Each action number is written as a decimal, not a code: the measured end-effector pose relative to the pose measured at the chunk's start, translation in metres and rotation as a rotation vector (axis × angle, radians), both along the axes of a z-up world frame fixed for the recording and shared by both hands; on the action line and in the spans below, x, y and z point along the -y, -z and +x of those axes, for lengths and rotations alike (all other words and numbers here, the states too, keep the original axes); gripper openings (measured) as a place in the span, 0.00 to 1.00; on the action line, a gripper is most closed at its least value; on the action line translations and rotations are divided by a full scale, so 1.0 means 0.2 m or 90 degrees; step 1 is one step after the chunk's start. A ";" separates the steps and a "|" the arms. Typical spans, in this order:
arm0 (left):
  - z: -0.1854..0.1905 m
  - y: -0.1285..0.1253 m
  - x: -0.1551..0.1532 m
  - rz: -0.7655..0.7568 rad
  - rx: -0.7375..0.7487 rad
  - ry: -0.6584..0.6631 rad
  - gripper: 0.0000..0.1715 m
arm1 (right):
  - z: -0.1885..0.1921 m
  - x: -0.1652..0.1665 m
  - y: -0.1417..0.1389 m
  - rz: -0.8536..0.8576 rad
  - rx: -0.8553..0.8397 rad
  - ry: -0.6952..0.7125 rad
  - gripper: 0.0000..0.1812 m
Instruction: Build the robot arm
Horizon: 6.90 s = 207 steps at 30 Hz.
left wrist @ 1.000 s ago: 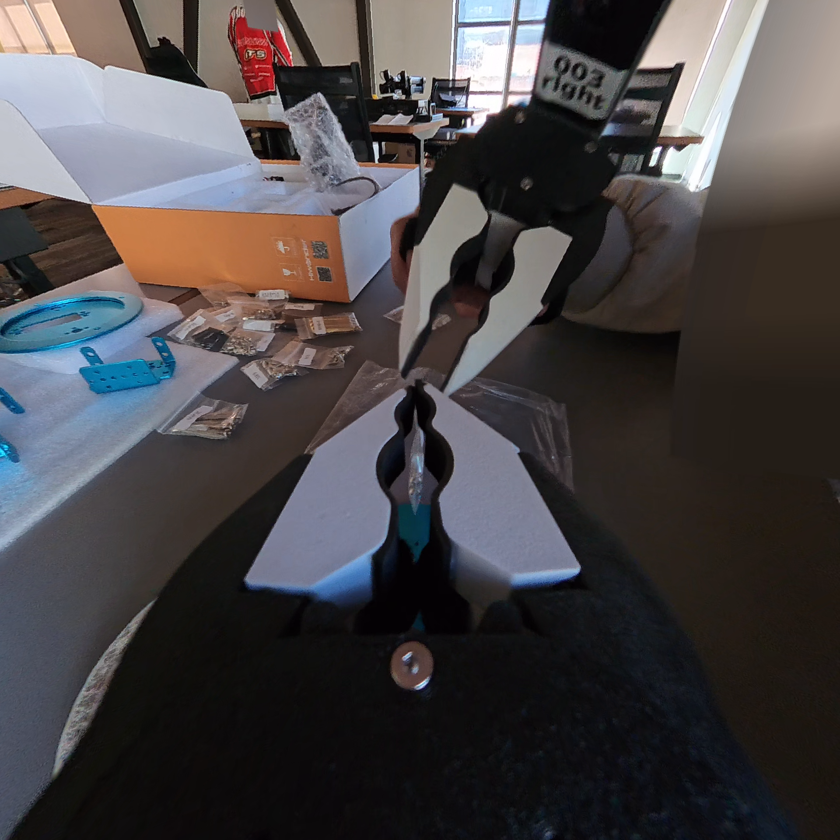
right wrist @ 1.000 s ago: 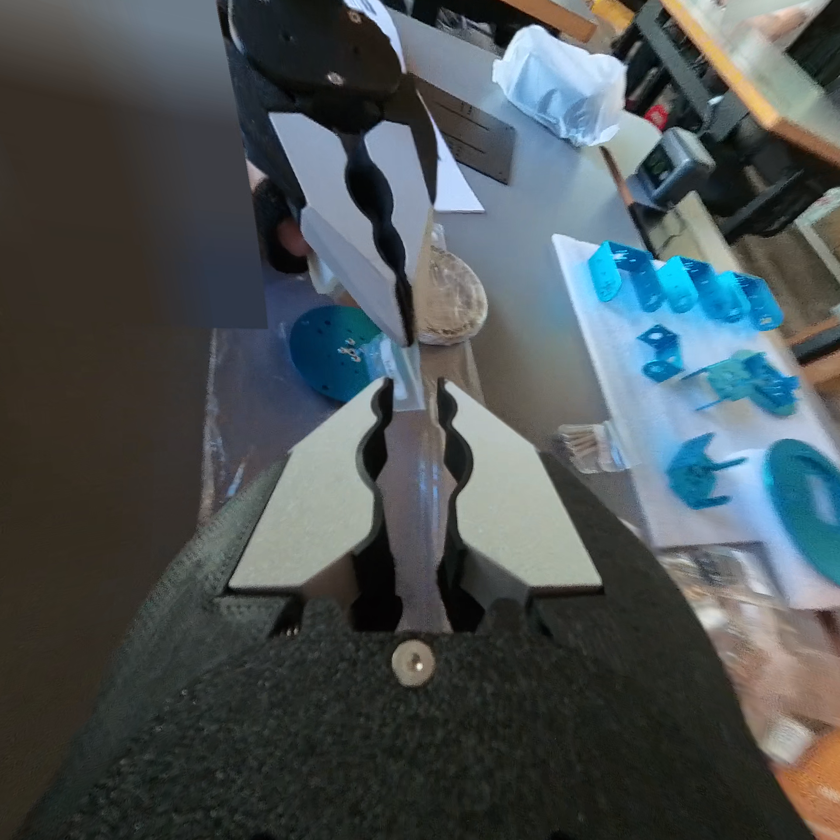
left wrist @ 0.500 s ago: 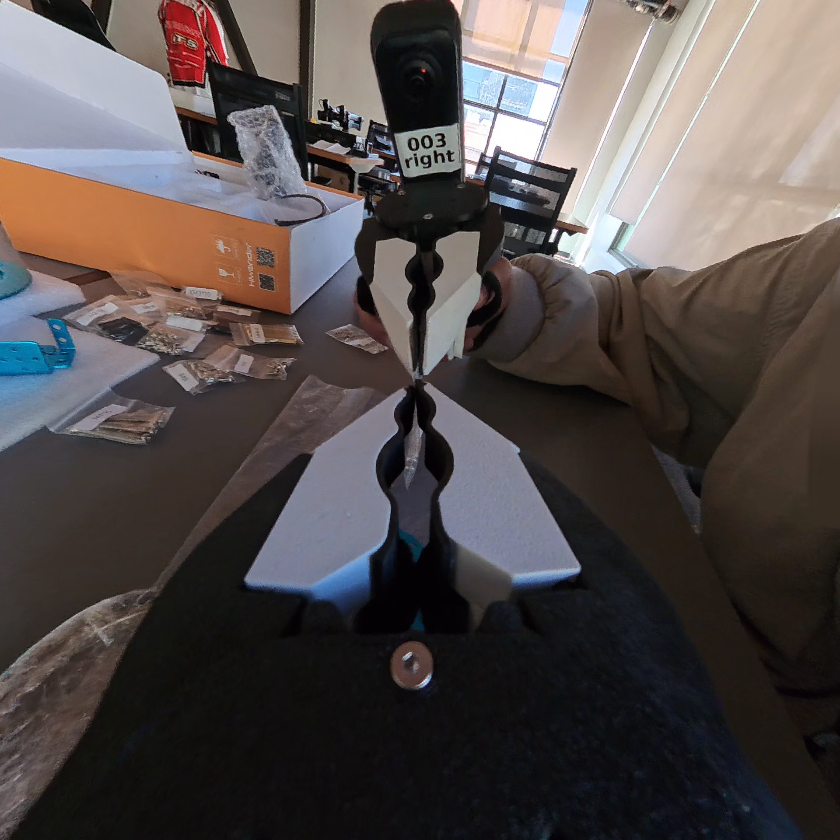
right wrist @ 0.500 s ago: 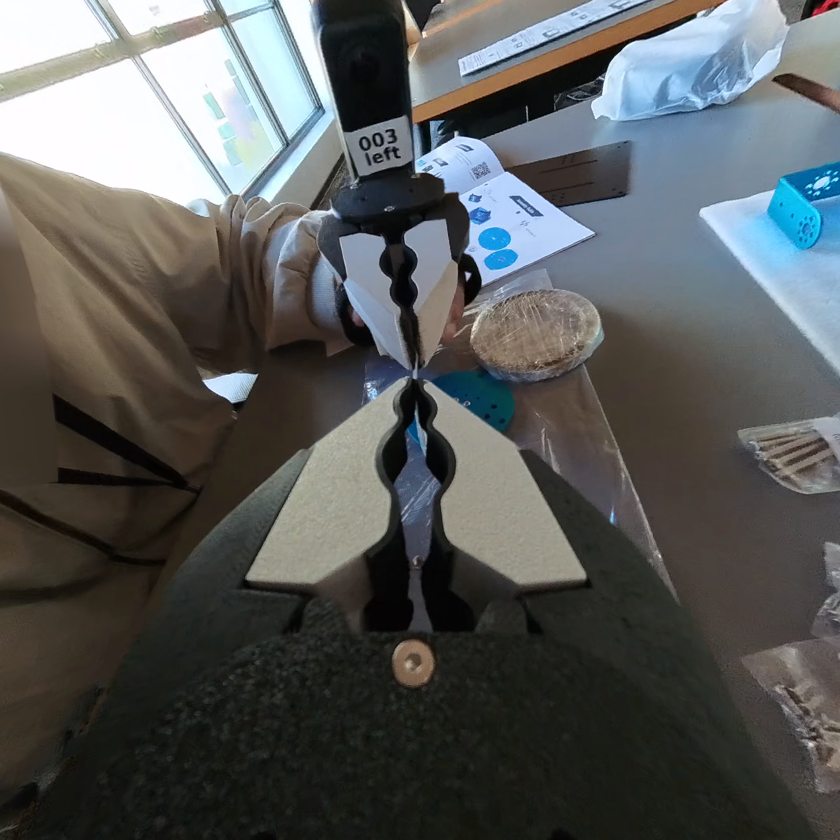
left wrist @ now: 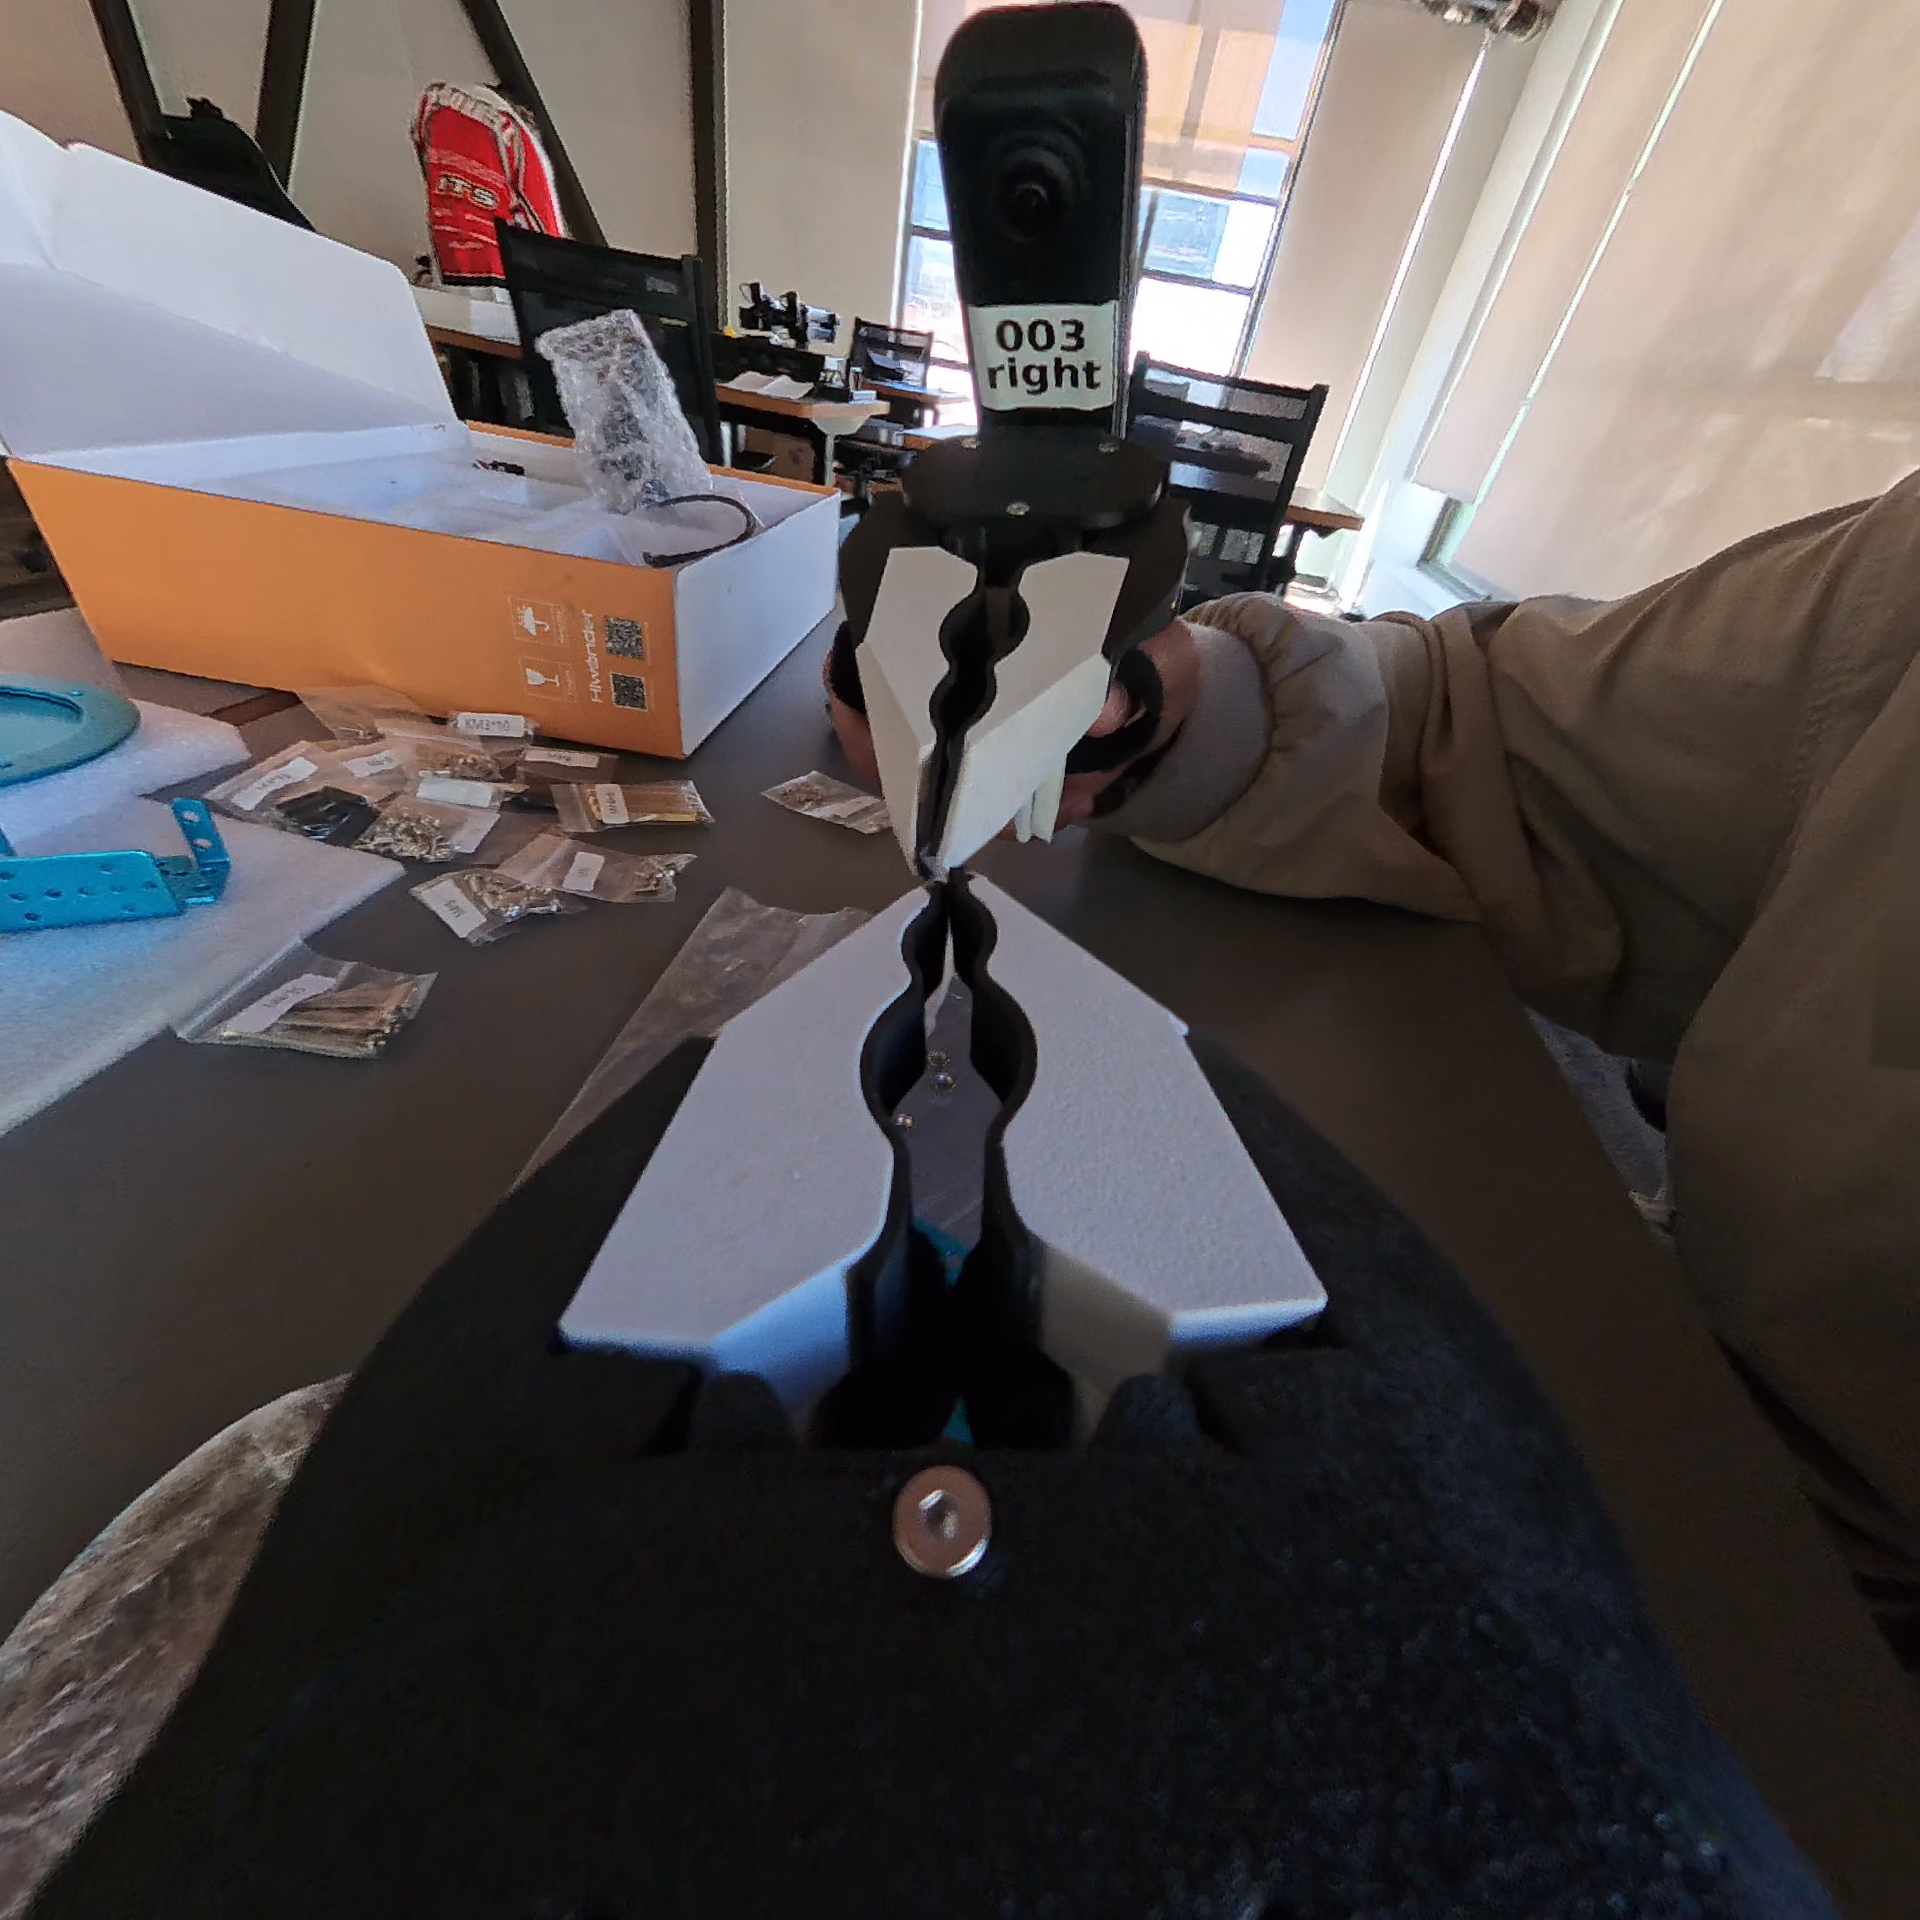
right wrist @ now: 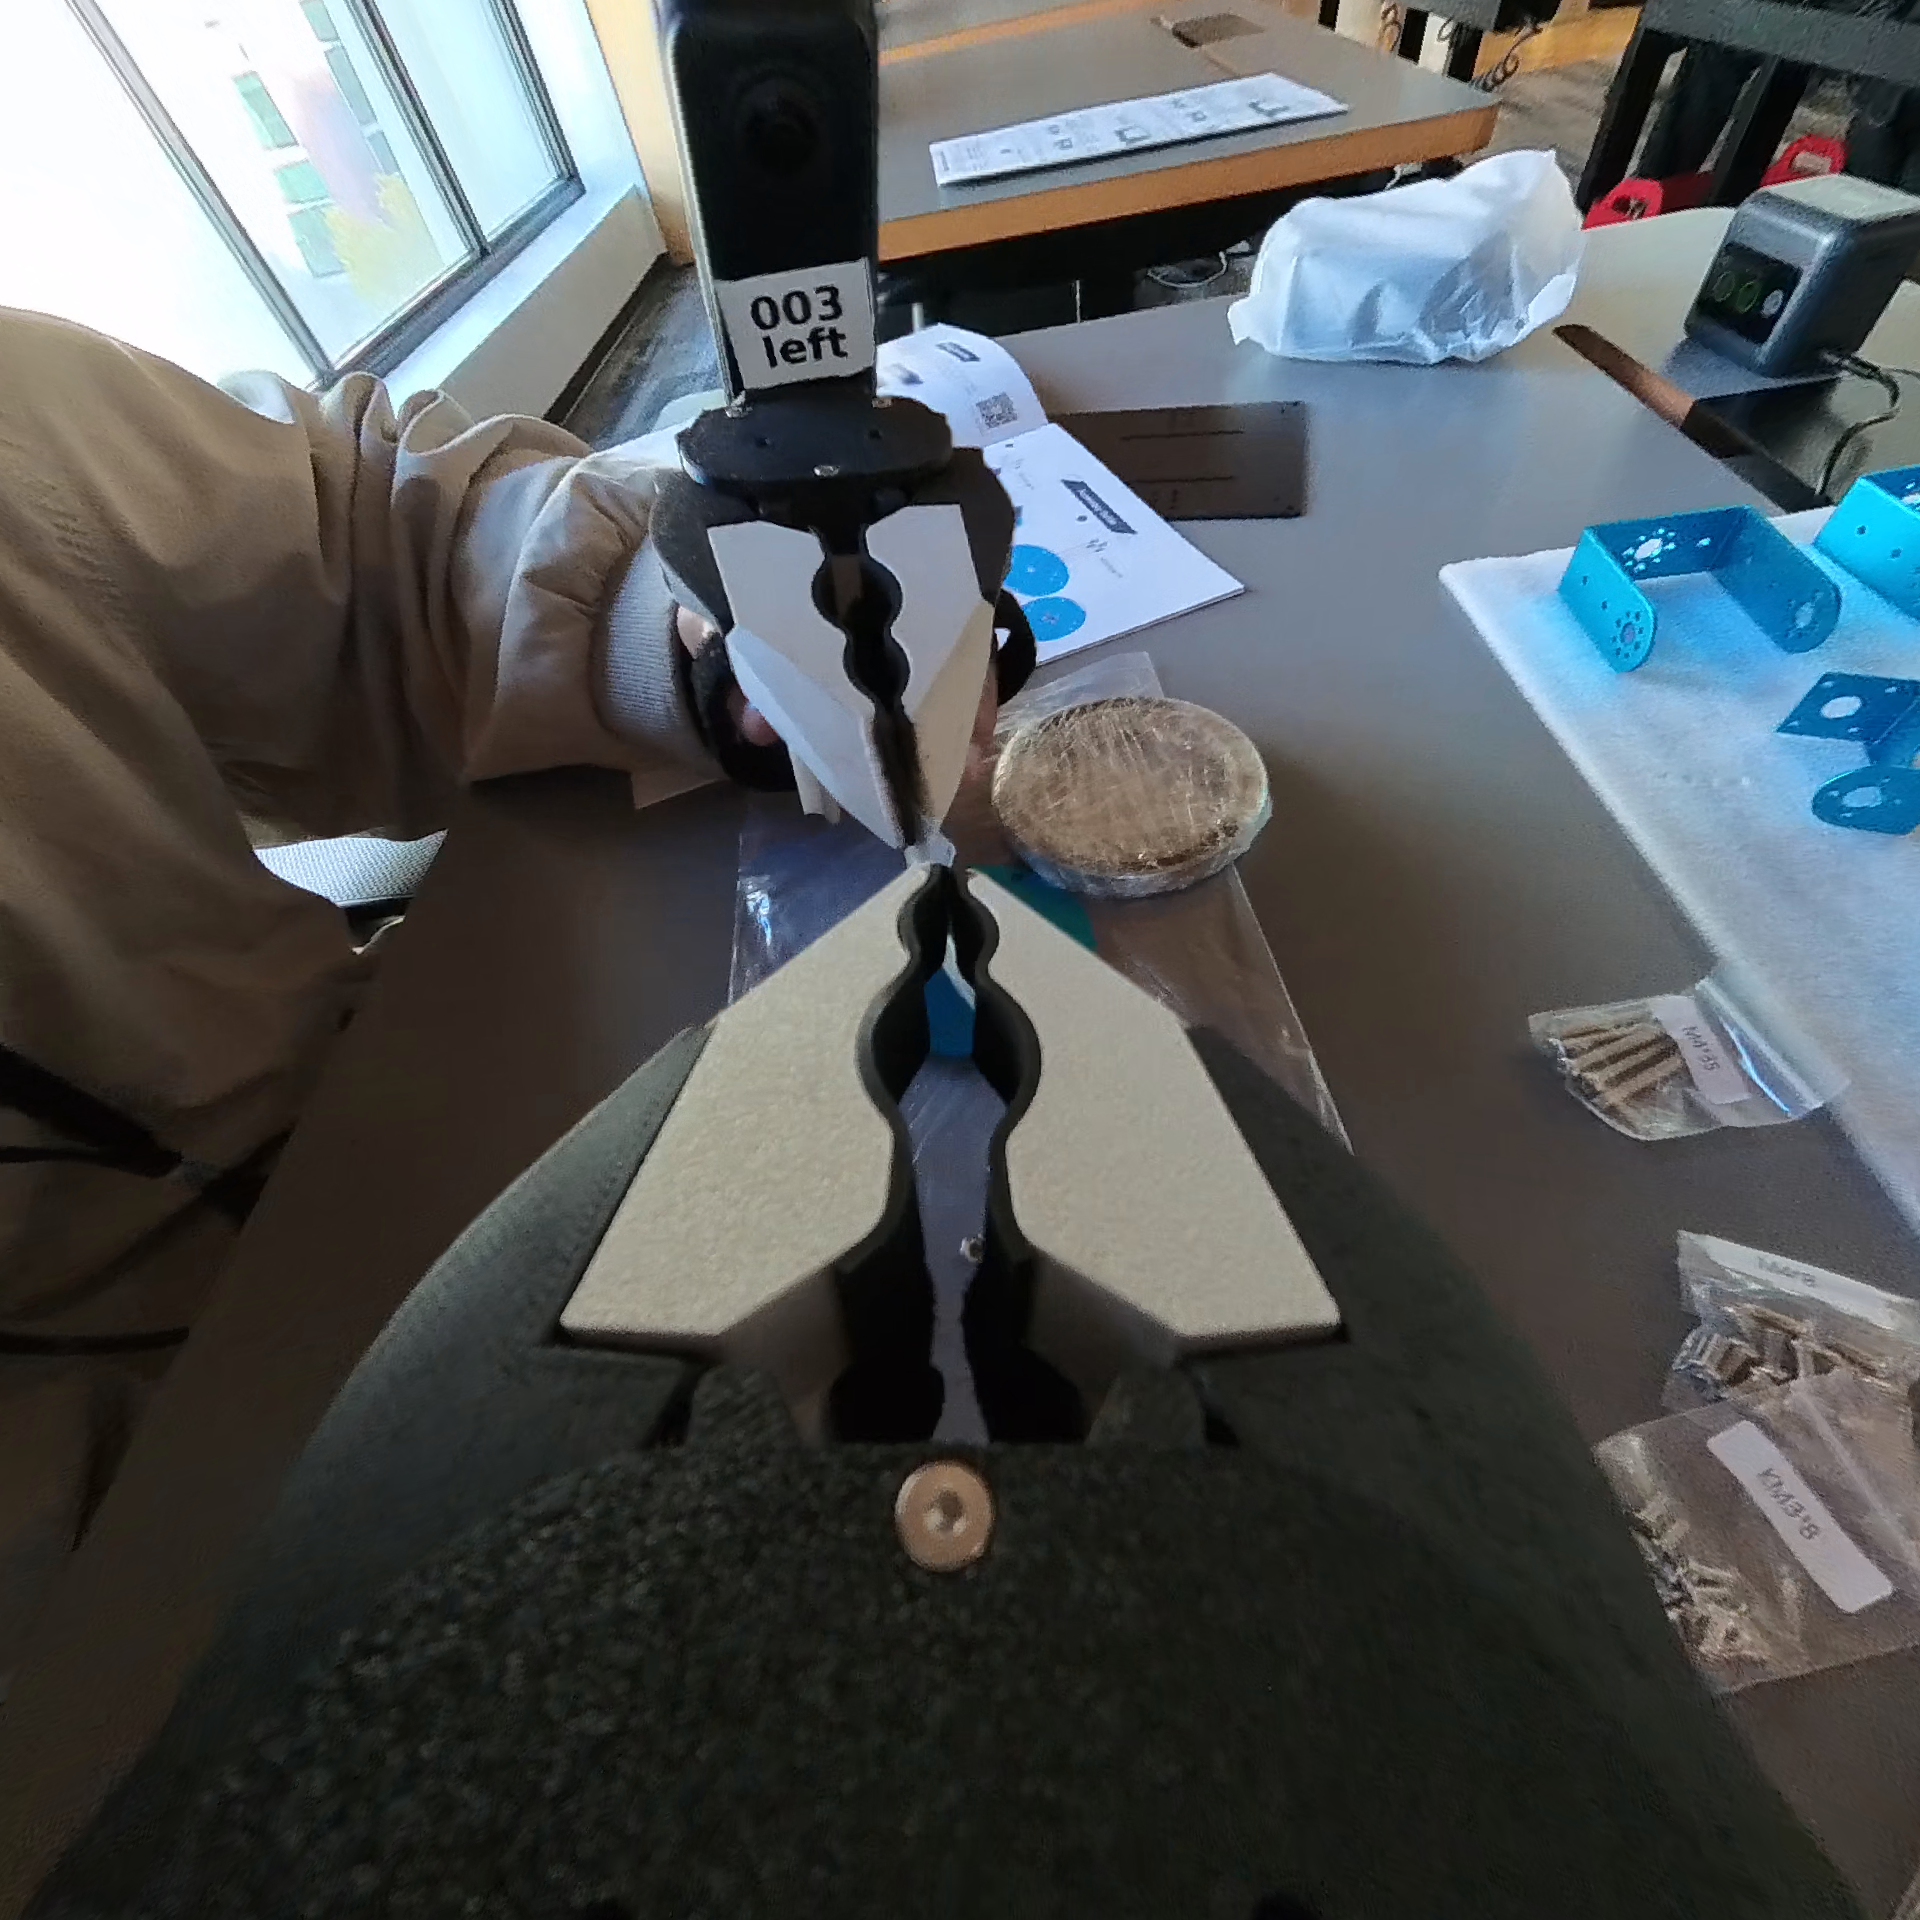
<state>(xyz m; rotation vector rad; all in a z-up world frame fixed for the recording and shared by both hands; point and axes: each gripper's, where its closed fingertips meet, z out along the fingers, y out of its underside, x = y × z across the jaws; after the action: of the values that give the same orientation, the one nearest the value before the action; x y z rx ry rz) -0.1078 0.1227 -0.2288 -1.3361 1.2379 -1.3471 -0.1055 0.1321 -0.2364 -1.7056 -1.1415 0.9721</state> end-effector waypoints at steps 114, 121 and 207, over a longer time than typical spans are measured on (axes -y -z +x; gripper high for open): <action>0.01 0.25 -0.19 -0.389 -0.100 -0.157 0.00 | 0.00 -0.10 0.22 -0.021 0.091 0.117 0.13; 0.04 0.23 -0.16 -0.356 -0.085 -0.143 0.00 | -0.03 -0.05 0.24 -0.160 0.032 0.054 0.11; 0.04 0.16 -0.17 -0.330 -0.031 -0.134 0.08 | 0.02 -0.16 0.18 0.344 0.239 0.214 0.00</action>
<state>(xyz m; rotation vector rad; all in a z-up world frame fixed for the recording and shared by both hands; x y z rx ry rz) -0.0988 0.1564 -0.2607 -1.8082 0.7704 -1.5465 -0.1019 0.1632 -0.2717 -1.5831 -1.1661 0.1122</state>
